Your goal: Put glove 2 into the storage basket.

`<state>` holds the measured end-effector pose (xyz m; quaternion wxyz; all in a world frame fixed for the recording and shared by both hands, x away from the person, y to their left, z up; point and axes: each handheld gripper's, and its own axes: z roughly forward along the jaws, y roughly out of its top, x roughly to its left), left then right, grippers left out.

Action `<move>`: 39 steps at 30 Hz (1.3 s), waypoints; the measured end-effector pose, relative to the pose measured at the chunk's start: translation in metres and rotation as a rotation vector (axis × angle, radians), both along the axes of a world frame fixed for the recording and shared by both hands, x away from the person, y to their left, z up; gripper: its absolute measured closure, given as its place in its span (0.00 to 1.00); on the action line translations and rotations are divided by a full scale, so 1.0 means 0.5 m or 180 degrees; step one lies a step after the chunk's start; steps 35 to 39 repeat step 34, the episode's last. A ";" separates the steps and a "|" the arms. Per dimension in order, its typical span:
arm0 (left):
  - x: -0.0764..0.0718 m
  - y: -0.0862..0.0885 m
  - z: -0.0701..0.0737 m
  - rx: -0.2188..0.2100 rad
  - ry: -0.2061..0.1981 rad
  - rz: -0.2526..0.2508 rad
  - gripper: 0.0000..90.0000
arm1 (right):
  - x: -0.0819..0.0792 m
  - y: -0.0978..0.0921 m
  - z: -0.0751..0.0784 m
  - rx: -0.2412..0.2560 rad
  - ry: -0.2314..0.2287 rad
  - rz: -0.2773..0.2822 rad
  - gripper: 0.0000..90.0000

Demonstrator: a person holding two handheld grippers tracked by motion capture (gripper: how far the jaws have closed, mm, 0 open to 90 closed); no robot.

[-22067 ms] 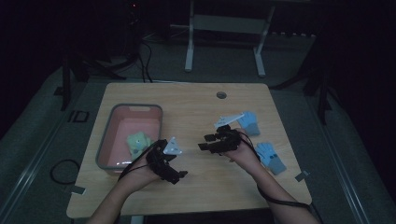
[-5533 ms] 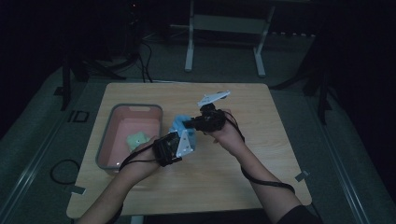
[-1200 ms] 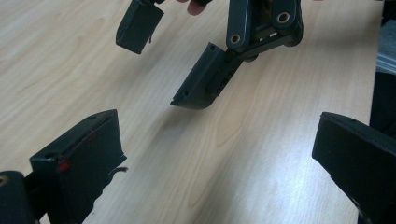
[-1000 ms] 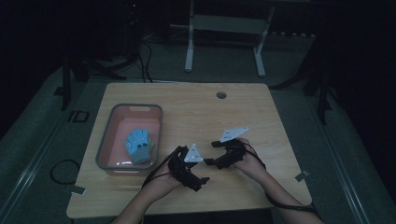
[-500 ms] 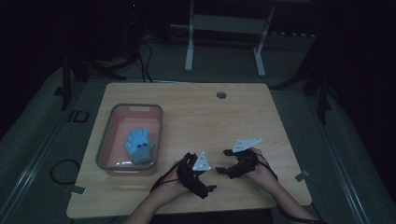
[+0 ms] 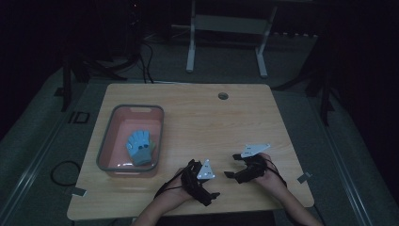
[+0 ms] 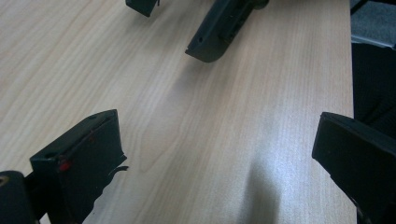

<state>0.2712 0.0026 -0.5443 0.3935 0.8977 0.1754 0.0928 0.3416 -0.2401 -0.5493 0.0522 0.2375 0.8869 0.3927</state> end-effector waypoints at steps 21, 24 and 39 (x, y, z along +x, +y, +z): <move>-0.006 0.006 -0.024 -0.0049 0.0089 0.0013 0.02 | -0.017 -0.021 -0.028 -0.0053 -0.0085 -0.0061 0.16; -0.006 0.007 -0.026 -0.0047 0.0092 0.0007 0.02 | -0.017 -0.022 -0.028 -0.0044 -0.0097 -0.0069 0.16; -0.006 0.009 -0.027 -0.0052 0.0085 0.0002 0.02 | -0.016 -0.023 -0.027 -0.0026 -0.0108 -0.0094 0.16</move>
